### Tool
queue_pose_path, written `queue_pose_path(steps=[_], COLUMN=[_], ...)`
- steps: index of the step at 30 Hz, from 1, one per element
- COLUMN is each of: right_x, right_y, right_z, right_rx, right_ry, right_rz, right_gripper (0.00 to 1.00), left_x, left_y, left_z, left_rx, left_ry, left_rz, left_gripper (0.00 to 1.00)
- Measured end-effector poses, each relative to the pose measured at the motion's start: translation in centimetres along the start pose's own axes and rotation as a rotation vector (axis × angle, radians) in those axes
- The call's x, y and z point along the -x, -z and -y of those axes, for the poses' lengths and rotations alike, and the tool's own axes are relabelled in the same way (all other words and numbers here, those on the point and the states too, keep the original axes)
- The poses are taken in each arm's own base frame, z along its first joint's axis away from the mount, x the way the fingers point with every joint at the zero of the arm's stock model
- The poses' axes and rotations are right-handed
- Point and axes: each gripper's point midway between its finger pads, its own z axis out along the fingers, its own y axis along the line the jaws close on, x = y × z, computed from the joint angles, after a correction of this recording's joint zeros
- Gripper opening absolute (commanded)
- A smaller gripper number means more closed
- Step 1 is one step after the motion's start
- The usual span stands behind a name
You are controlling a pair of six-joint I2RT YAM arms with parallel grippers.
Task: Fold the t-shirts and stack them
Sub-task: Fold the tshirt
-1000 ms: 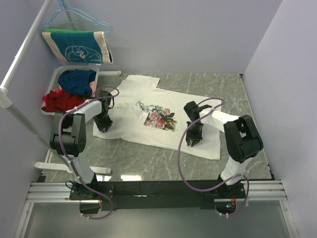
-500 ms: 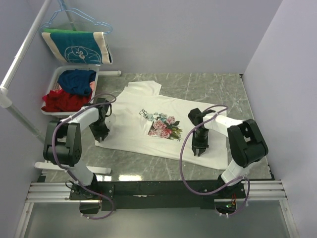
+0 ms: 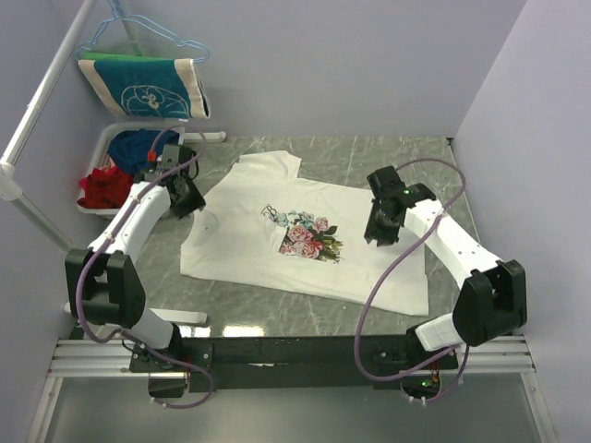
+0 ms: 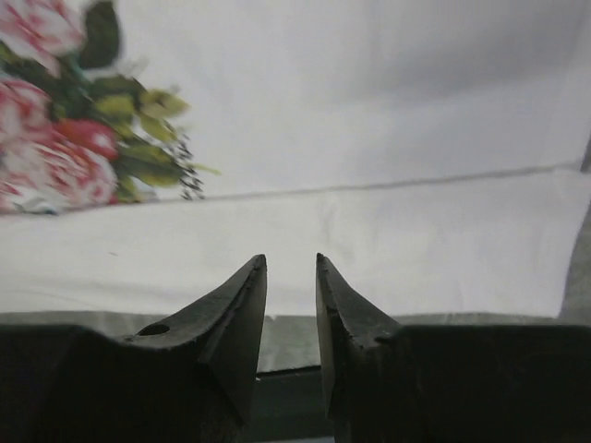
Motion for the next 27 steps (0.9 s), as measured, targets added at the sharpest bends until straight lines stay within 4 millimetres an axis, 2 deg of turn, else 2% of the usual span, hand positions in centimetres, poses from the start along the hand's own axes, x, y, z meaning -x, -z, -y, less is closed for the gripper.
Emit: queue_pose_path(steps=[3, 5, 8, 10, 12, 14, 16, 19, 23, 27], right_x=[3.1, 5.2, 9.3, 11.8, 13.2, 13.5, 13.2, 13.4, 14.3, 15.0], right_y=[0.1, -0.7, -3.2, -5.4, -7.2, -8.9, -9.7, -10.2, -10.4, -11.1], right_z=[-1.5, -3.2, -6.7, -8.8, -9.7, -9.8, -9.5, -8.8, -7.3, -5.5], right_rx=[0.051, 0.075, 0.101, 0.112, 0.105, 0.084, 0.072, 0.065, 0.050, 0.031], right_ry=[-0.050, -0.061, -0.044, -0.021, 0.004, 0.029, 0.048, 0.053, 0.023, -0.014], right_rz=[0.064, 0.064, 0.063, 0.069, 0.076, 0.065, 0.048, 0.040, 0.042, 0.033], right_gripper=[0.38, 0.41, 0.45, 0.45, 0.46, 0.48, 0.48, 0.49, 0.49, 0.49], left_x=[2.2, 3.5, 4.6, 4.9, 4.8, 4.3, 3.6, 2.7, 2.1, 1.9], left_y=[-0.4, -1.8, -5.5, -7.8, -10.4, -12.5, -13.7, -14.5, -14.5, -15.1], left_z=[3.3, 5.8, 9.2, 10.8, 12.2, 13.1, 13.8, 14.1, 13.9, 12.3], left_rx=[-0.096, -0.147, -0.186, -0.195, -0.192, -0.171, -0.149, -0.117, -0.069, 0.003], left_ry=[0.014, 0.015, 0.006, -0.011, -0.039, -0.077, -0.115, -0.155, -0.183, -0.191], left_rz=[0.020, 0.017, -0.021, -0.042, -0.067, -0.084, -0.092, -0.096, -0.083, -0.066], left_gripper=[0.40, 0.38, 0.37, 0.37, 0.38, 0.38, 0.39, 0.39, 0.38, 0.38])
